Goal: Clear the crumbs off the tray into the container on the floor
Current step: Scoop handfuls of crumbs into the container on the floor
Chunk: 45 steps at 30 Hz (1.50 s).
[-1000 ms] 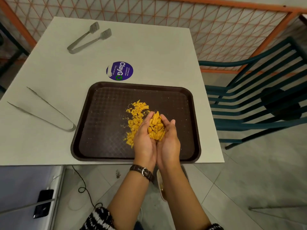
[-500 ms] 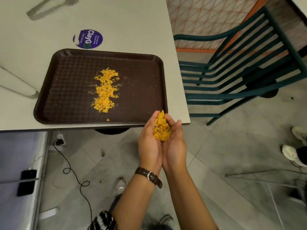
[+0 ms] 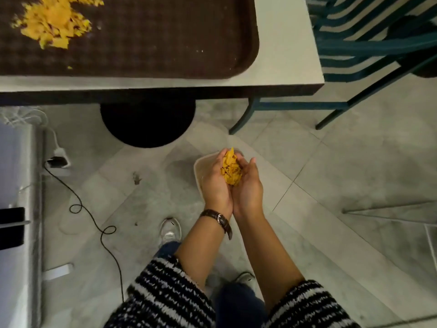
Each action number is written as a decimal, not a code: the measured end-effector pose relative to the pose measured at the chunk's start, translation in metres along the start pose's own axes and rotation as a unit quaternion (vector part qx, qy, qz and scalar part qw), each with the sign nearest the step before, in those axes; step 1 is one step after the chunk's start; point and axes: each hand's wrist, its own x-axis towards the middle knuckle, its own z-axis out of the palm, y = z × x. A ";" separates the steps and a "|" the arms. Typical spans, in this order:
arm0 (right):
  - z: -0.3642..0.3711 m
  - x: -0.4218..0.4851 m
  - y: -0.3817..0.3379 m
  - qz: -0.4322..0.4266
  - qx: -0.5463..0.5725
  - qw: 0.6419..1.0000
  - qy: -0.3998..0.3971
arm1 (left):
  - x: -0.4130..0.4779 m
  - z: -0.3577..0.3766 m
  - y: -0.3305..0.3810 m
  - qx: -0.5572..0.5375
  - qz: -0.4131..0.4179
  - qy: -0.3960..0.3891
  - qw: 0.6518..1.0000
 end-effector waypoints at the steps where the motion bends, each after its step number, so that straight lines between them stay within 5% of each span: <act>1: -0.008 0.021 0.011 0.005 -0.001 1.000 0.006 | 0.020 -0.007 -0.010 0.014 -0.012 0.001 1.000; 7: -0.069 0.100 0.052 0.070 -0.253 0.965 0.015 | 0.106 -0.065 -0.042 0.227 -0.074 0.051 0.970; 12: -0.073 0.065 0.029 0.084 -0.317 0.945 0.002 | 0.068 -0.073 -0.019 0.390 -0.064 0.002 0.918; 27: 0.107 -0.208 -0.142 -0.111 -0.341 0.906 -0.224 | -0.225 0.048 0.161 0.313 0.161 -0.074 0.933; 37: 0.235 -0.160 -0.135 -0.189 -0.455 0.846 -0.202 | -0.159 0.047 0.300 0.358 0.239 0.009 0.903; 45: 0.309 -0.041 -0.125 -0.259 -0.606 0.725 -0.200 | -0.058 0.033 0.359 0.457 0.210 0.022 0.864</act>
